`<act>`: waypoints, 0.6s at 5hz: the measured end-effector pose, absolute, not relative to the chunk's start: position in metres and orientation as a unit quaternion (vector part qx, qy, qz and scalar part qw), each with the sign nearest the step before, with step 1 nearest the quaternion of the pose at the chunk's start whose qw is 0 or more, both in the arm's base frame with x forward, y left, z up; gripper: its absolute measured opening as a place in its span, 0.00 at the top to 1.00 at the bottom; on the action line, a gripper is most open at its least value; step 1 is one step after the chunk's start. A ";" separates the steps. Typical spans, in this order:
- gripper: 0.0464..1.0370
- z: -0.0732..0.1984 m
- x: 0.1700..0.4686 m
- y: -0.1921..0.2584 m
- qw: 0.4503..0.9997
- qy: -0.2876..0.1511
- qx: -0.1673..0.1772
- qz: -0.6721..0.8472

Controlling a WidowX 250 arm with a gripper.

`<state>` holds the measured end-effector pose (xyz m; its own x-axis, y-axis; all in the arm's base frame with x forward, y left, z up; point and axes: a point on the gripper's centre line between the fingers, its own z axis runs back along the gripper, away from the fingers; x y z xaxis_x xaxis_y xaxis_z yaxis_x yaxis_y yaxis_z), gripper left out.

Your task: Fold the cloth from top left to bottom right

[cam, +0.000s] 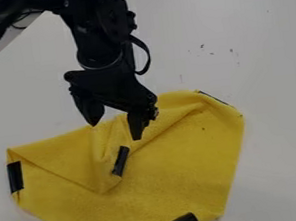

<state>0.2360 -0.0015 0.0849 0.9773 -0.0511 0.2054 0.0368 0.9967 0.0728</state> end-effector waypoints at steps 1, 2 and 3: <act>0.04 0.080 0.232 -0.002 0.995 -0.092 0.035 -0.016; 0.04 0.081 0.207 -0.037 0.995 -0.089 0.036 -0.004; 0.04 0.080 0.192 -0.060 0.995 -0.090 0.027 0.024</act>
